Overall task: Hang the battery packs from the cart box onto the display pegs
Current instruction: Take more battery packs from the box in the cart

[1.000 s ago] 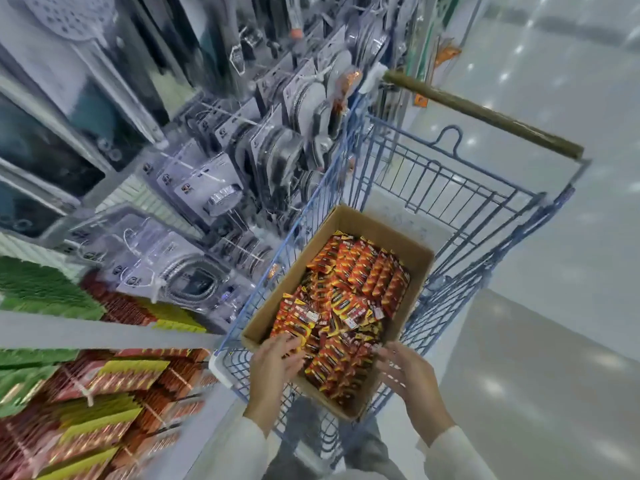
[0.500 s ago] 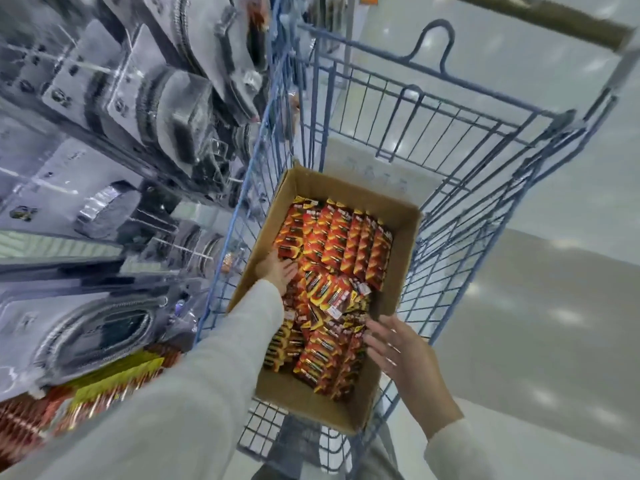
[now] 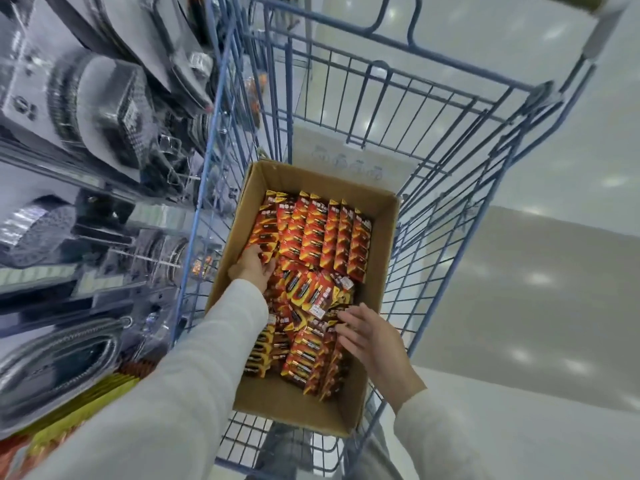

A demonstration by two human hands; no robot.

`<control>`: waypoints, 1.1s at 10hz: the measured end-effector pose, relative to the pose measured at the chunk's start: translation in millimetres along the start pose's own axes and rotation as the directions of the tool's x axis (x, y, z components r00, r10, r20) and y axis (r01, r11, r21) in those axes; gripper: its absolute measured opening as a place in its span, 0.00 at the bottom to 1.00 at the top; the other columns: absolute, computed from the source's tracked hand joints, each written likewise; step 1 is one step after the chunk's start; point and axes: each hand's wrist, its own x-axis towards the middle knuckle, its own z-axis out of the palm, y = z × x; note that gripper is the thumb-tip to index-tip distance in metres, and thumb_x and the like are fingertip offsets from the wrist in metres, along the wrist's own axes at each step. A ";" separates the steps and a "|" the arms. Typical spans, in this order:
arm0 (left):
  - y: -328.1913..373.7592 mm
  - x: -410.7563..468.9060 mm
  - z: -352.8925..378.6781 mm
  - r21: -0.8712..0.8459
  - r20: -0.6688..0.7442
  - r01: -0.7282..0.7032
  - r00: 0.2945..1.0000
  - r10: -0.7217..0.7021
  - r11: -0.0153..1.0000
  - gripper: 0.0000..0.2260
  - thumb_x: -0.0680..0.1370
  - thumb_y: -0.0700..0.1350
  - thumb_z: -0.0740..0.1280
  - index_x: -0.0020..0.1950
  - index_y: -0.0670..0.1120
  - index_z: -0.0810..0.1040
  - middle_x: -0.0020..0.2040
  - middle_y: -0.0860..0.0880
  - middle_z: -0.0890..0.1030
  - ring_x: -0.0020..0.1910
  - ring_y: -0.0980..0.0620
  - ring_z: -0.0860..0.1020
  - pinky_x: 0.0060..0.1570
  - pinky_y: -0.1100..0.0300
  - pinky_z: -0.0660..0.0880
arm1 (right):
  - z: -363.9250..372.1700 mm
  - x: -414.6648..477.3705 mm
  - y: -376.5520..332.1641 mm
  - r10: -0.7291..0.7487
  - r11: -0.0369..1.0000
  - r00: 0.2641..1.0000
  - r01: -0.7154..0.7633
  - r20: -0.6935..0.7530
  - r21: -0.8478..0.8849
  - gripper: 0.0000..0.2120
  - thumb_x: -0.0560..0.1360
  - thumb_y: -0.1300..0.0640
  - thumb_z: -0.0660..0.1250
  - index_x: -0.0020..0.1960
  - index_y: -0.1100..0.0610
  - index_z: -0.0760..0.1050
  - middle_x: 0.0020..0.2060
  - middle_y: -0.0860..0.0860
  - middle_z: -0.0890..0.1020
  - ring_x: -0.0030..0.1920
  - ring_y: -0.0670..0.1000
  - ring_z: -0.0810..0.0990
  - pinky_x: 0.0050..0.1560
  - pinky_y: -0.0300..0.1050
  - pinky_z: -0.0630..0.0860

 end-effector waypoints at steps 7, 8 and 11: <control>-33.8 -163.6 -195.0 0.144 0.271 0.076 0.956 -0.113 0.987 0.26 0.68 0.27 0.70 0.66 0.40 0.76 0.49 0.42 0.88 0.58 0.39 0.81 0.54 0.46 0.77 | 50.1 122.4 -27.7 0.073 0.818 0.990 0.008 -0.117 0.575 0.13 0.84 0.62 0.61 0.67 0.66 0.71 0.67 0.57 0.75 0.64 0.56 0.77 0.57 0.39 0.78; -34.8 -170.4 -195.4 0.098 0.282 0.065 0.955 -0.091 0.993 0.28 0.68 0.26 0.70 0.67 0.41 0.76 0.53 0.41 0.87 0.61 0.38 0.81 0.59 0.44 0.78 | 38.7 114.7 -19.3 -0.077 0.906 0.993 0.106 -0.087 0.409 0.16 0.83 0.64 0.64 0.68 0.69 0.72 0.66 0.57 0.77 0.58 0.51 0.80 0.57 0.40 0.81; -47.0 -212.1 -200.9 -0.031 0.352 -0.007 0.936 0.018 1.000 0.31 0.68 0.25 0.69 0.69 0.44 0.75 0.58 0.39 0.85 0.62 0.37 0.80 0.57 0.44 0.77 | 10.7 34.1 -8.1 -0.170 0.945 0.954 0.087 0.246 0.316 0.19 0.79 0.62 0.69 0.69 0.58 0.73 0.64 0.58 0.81 0.63 0.55 0.82 0.53 0.39 0.82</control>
